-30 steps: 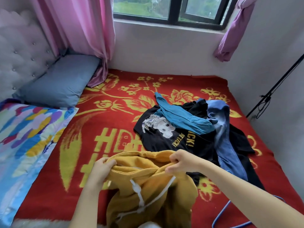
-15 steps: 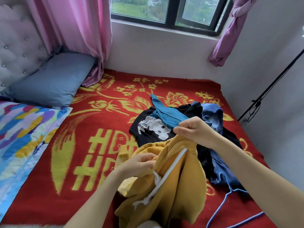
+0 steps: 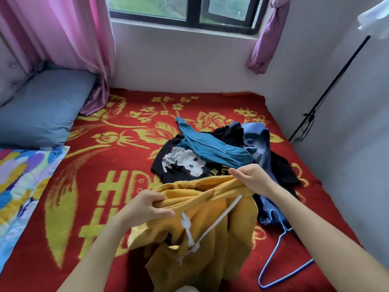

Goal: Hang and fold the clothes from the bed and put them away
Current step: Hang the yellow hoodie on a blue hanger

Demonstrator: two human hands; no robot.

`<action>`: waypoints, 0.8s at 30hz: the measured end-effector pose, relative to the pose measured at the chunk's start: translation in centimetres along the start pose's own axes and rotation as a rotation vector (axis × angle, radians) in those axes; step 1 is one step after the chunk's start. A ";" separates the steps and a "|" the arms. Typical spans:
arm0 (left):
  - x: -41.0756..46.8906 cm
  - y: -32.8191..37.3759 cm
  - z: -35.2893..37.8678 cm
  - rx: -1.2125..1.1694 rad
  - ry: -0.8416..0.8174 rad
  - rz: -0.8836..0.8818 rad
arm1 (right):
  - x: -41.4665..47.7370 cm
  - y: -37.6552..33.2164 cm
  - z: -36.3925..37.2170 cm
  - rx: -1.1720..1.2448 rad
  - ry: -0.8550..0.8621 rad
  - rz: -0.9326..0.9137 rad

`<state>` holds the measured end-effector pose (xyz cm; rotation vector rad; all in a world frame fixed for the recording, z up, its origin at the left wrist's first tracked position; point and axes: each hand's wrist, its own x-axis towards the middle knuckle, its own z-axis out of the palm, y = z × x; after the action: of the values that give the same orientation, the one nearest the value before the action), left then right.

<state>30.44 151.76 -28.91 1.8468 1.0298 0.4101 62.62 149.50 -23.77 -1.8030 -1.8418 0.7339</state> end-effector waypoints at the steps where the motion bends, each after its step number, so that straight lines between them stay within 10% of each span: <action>1: 0.4 -0.4 0.5 0.087 0.000 -0.031 | -0.3 1.2 0.9 -0.034 -0.003 0.019; 24: 13.6 4.2 18.2 0.710 -0.147 -0.193 | -11.4 30.6 4.1 0.395 0.060 0.949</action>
<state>52.34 151.27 -36.31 2.3145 1.3432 -0.2457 83.41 137.92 -46.50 -2.3165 -0.6303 1.2262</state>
